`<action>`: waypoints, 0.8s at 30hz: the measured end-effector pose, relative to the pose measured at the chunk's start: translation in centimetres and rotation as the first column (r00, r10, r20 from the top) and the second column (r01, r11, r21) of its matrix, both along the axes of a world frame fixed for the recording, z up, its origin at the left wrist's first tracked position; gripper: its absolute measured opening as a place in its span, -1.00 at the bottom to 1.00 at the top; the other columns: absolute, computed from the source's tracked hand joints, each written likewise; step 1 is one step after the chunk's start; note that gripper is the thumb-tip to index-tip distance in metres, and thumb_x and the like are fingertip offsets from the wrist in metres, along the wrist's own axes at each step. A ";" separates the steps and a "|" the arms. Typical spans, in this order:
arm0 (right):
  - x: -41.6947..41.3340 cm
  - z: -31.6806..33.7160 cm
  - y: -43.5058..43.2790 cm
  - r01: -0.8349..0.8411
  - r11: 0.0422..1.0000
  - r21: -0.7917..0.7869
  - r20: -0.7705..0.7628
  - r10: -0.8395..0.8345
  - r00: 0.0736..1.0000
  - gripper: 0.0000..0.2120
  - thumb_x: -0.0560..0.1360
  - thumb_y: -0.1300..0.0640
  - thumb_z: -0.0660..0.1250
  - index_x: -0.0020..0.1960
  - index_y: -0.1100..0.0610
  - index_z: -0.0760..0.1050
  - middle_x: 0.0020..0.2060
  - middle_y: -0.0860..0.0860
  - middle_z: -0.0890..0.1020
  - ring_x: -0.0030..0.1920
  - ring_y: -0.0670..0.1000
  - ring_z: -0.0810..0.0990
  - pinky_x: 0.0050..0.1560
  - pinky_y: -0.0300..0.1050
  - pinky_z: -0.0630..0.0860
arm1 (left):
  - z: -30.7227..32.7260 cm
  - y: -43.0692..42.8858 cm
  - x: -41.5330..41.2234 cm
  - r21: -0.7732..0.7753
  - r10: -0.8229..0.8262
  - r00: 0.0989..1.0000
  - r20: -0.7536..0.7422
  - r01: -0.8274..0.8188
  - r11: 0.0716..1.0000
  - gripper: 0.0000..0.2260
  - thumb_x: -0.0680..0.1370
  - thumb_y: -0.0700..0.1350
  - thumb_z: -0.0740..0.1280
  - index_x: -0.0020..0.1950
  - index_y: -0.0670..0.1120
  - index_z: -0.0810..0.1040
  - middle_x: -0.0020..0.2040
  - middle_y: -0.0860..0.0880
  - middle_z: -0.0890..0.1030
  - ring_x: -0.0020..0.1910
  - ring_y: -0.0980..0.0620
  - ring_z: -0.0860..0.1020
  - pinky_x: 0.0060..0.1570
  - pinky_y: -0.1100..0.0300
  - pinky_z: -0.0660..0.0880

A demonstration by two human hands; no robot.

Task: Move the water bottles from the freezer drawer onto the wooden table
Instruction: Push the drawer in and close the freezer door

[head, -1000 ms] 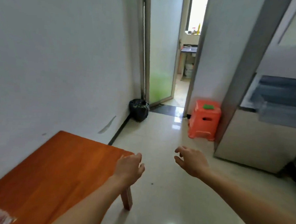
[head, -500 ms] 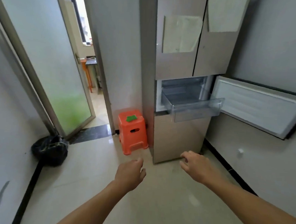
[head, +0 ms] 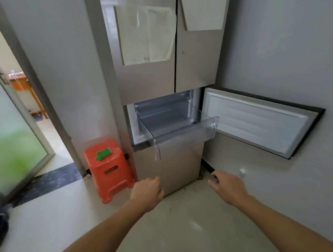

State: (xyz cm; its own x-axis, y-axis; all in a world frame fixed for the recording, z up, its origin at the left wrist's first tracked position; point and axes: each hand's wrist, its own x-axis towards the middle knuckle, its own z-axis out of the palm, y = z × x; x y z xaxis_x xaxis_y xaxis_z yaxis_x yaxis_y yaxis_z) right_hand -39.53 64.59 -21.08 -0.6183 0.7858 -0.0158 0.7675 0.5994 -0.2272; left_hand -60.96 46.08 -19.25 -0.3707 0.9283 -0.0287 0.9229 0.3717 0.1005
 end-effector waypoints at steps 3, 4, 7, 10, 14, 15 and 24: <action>-3.3 -0.3 7.1 -0.013 0.999 -0.029 -0.029 0.013 1.000 -0.62 0.58 -0.16 0.17 0.28 0.03 0.45 0.05 0.01 0.61 0.01 0.05 0.58 -0.06 -0.10 0.48 | -0.5 6.4 -2.6 -0.013 0.068 0.998 0.015 -0.068 0.998 -0.78 0.57 0.04 0.14 0.01 -0.09 0.42 -0.04 -0.12 0.61 -0.07 -0.18 0.58 -0.17 0.05 0.46; -4.5 -0.3 9.4 -0.020 0.999 -0.048 -0.040 0.018 0.999 -0.62 0.58 -0.15 0.17 0.28 0.05 0.44 0.06 0.04 0.61 0.02 0.06 0.58 -0.06 -0.10 0.47 | -0.7 8.6 -3.5 -0.020 0.100 0.995 0.031 -0.099 0.995 -0.78 0.57 0.04 0.15 0.02 -0.09 0.43 -0.04 -0.11 0.61 -0.07 -0.17 0.59 -0.14 0.05 0.49; -7.7 -0.5 16.5 0.014 0.985 -0.171 -0.111 -0.033 0.993 -0.60 0.58 -0.16 0.19 0.25 0.09 0.47 0.05 0.05 0.62 0.01 0.07 0.59 -0.08 -0.11 0.46 | -1.3 14.9 -5.9 -0.037 0.234 0.956 0.179 -0.231 0.972 -0.78 0.55 0.07 0.20 0.01 -0.06 0.47 -0.06 -0.09 0.62 -0.08 -0.12 0.60 -0.07 0.03 0.56; -10.2 -1.0 22.9 0.083 0.938 -0.336 -0.224 -0.166 0.960 -0.63 0.57 -0.15 0.21 0.12 0.13 0.53 0.02 0.09 0.64 -0.02 0.10 0.60 -0.09 -0.09 0.48 | -2.4 20.0 -7.8 -0.062 0.382 0.787 0.484 -0.405 0.912 -0.77 0.54 0.03 0.27 -0.13 -0.13 0.52 -0.17 -0.14 0.64 -0.17 -0.13 0.61 -0.10 0.01 0.58; -13.8 -2.1 28.7 0.135 0.723 -0.678 -0.334 -0.466 0.819 -0.68 0.62 -0.07 0.17 -0.01 0.19 0.50 -0.12 0.20 0.64 -0.23 0.10 0.63 -0.28 -0.02 0.58 | -3.2 24.7 -8.1 -0.136 0.406 0.354 0.842 -0.590 0.796 -0.74 0.61 0.00 0.22 0.00 -0.21 0.49 -0.29 -0.18 0.57 -0.38 -0.09 0.56 -0.36 0.08 0.52; -14.8 -2.5 30.1 0.140 0.649 -0.747 -0.330 -0.546 0.770 -0.68 0.63 -0.06 0.16 0.07 0.19 0.49 -0.12 0.18 0.63 -0.22 0.09 0.64 -0.35 -0.07 0.55 | -3.3 25.9 -8.2 -0.164 0.393 0.238 0.888 -0.636 0.754 -0.72 0.62 0.02 0.18 0.06 -0.20 0.47 -0.29 -0.18 0.55 -0.39 -0.08 0.54 -0.39 0.11 0.49; -20.6 -5.4 36.4 0.034 0.329 -0.944 -0.256 -0.793 0.553 -0.66 0.67 -0.04 0.01 0.10 0.17 0.45 -0.08 0.15 0.65 -0.18 0.08 0.67 -0.25 -0.08 0.57 | -5.5 33.4 -8.0 -0.227 0.220 -0.139 0.965 -0.865 0.448 -0.58 0.66 0.08 0.00 -0.15 -0.18 0.44 -0.34 -0.18 0.49 -0.36 -0.09 0.48 -0.38 0.11 0.45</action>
State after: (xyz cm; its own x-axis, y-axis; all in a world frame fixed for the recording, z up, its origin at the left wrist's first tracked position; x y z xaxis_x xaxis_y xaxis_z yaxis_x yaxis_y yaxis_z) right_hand -60.12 100.99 -26.53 -0.3281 0.7404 -0.5867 0.2560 -0.5282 -0.8096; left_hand -68.96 79.52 -24.78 -0.7376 0.3590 -0.5720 -0.4981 0.2826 0.8197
